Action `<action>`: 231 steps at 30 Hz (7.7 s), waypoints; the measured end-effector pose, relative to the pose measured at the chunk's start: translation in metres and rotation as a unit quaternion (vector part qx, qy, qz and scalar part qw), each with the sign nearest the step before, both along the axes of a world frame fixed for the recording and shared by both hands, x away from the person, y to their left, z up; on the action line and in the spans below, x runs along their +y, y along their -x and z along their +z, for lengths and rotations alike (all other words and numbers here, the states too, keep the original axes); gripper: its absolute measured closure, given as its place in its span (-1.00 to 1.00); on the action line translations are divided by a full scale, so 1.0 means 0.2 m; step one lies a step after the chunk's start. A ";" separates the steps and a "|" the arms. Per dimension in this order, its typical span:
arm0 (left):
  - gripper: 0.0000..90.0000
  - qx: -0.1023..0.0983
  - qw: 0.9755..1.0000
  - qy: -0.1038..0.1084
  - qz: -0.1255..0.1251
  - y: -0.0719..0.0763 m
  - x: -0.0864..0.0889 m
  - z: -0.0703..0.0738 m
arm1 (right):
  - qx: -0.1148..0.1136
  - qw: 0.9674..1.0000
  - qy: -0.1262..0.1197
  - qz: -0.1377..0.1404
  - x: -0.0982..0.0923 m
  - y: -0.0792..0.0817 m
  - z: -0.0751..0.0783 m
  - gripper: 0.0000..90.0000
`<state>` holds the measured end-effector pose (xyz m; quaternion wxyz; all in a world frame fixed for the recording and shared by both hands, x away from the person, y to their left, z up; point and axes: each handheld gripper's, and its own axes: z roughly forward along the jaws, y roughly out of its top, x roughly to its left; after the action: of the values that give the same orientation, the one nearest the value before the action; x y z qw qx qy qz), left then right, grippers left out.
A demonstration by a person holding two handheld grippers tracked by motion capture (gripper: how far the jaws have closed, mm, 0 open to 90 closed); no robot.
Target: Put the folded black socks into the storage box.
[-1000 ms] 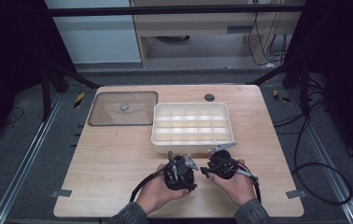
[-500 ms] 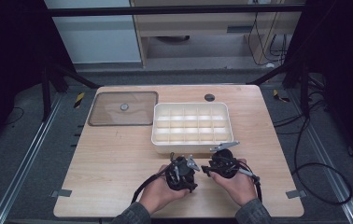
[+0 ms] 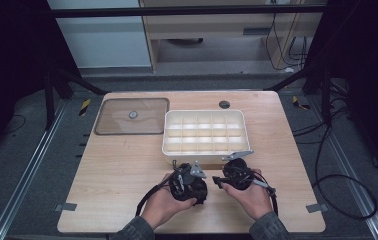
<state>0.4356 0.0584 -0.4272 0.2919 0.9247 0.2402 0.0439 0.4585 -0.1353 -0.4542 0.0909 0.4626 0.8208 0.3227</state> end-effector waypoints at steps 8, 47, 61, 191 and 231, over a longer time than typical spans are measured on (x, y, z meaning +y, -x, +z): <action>0.60 -0.010 1.000 0.008 0.014 -0.01 0.06 0.04 | 0.000 1.000 -0.001 -0.004 0.01 0.00 0.02 0.07; -0.77 -0.032 0.984 0.003 0.176 -0.11 0.74 -0.09 | 0.032 0.999 0.007 -0.002 0.29 0.02 0.21 -0.50; -0.79 -0.033 0.977 0.007 0.211 -0.11 0.88 -0.13 | 0.061 0.998 0.027 -0.009 0.34 -0.02 0.14 -0.43; -1.00 -0.079 0.953 0.025 0.292 -0.13 1.13 -0.39 | -0.048 0.991 0.101 -0.079 -0.51 -0.04 0.55 0.58; -1.00 -0.087 0.951 0.034 0.296 -0.12 1.13 -0.40 | -0.080 0.985 0.131 -0.075 -0.40 -0.35 0.60 0.57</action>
<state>0.4587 0.2835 -0.5069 0.3164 0.7944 0.4783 0.2002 0.5280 -0.2156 -0.3332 0.2395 0.4797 0.8090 0.2408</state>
